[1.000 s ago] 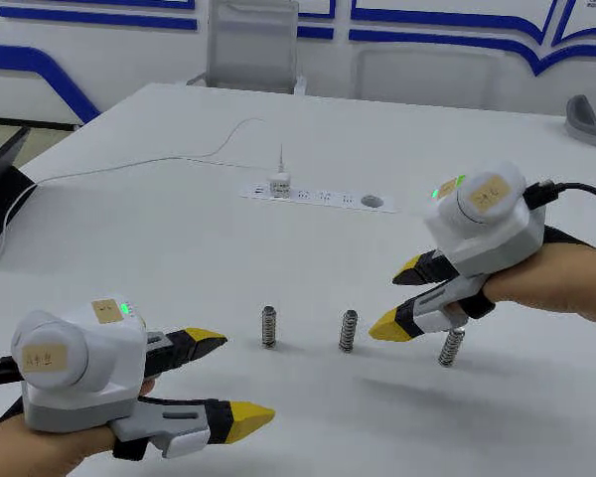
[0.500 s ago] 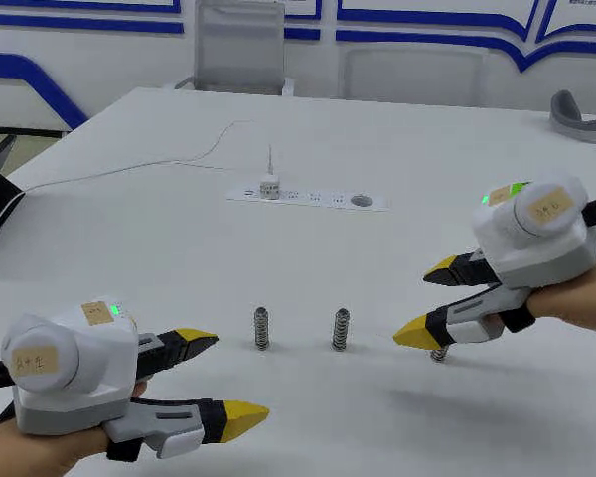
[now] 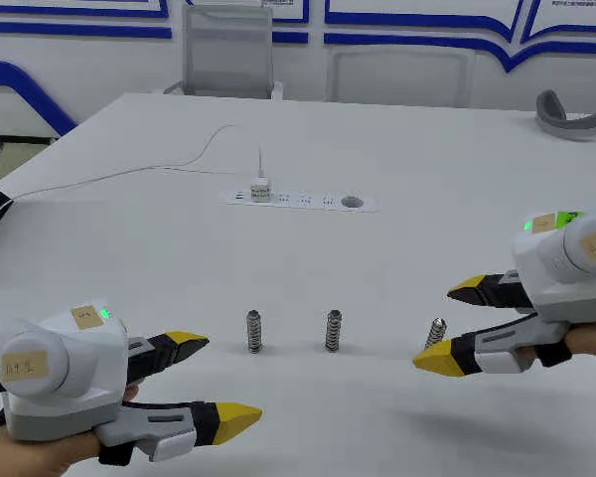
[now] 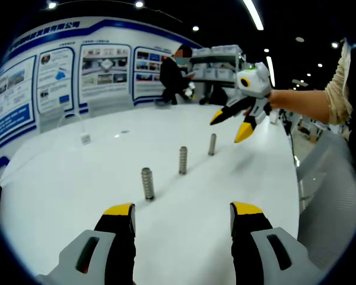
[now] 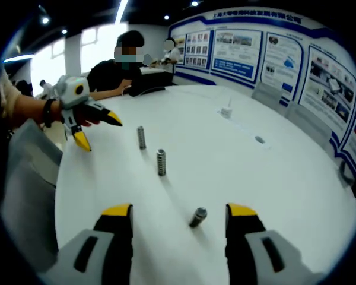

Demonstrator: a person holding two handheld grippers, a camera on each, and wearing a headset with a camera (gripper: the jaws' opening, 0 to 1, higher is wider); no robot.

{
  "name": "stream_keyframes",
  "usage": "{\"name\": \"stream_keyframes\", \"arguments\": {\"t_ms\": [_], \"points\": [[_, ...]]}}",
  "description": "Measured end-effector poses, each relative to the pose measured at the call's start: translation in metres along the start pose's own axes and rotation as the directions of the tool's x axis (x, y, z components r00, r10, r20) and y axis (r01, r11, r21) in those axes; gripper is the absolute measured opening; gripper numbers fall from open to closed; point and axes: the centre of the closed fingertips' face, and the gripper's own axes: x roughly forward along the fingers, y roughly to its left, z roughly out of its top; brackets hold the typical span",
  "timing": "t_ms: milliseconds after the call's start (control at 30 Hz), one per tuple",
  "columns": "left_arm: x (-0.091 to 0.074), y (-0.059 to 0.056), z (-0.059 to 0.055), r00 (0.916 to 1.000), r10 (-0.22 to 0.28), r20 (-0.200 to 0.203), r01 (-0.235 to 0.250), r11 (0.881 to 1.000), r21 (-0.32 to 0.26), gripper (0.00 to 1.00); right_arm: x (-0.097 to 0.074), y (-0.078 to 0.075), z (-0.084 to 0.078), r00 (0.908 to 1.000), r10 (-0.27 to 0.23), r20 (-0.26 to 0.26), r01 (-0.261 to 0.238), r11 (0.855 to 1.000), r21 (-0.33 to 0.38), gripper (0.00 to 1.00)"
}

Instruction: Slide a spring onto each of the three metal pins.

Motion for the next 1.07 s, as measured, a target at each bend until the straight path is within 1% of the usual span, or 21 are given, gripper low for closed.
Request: {"name": "stream_keyframes", "arguments": {"t_ms": [133,267,333,433,600,833,933,1067], "points": [[-0.001,0.000,-0.001,1.0000,0.000,-0.004,0.000,1.000,0.001,0.66,-0.005,0.002,-0.006,0.9996,-0.013,0.025,0.012,1.000,0.022,0.65],[-0.002,0.000,-0.001,1.0000,0.002,-0.004,-0.002,1.000,-0.001,0.66,-0.007,0.006,-0.014,0.9991,-0.015,0.040,0.013,0.999,0.033,0.65],[-0.002,0.000,-0.002,1.0000,0.001,-0.005,-0.001,1.000,-0.001,0.66,-0.009,0.008,-0.014,0.9986,-0.015,0.051,0.012,0.999,0.042,0.66],[-0.002,-0.001,-0.002,1.0000,0.002,-0.004,-0.002,1.000,-0.002,0.66,-0.011,0.012,-0.014,0.9965,-0.023,0.081,0.018,0.998,0.053,0.66],[-0.005,-0.001,-0.004,1.0000,0.006,-0.005,-0.006,1.000,-0.007,0.67,-0.015,0.012,-0.018,0.9937,-0.044,0.104,0.036,0.997,0.071,0.67],[-0.007,0.000,-0.008,0.9999,0.012,-0.008,-0.012,1.000,-0.016,0.67,-0.016,0.010,-0.024,0.9917,-0.064,0.112,0.055,0.995,0.083,0.68],[-0.007,0.000,-0.008,0.9999,0.010,-0.010,-0.011,1.000,-0.016,0.67,-0.018,0.009,-0.023,0.9896,-0.076,0.123,0.064,0.994,0.094,0.68],[-0.006,0.000,-0.009,0.9999,0.010,-0.010,-0.010,1.000,-0.018,0.67,-0.019,0.007,-0.023,0.9886,-0.085,0.124,0.072,0.992,0.099,0.68]]}}
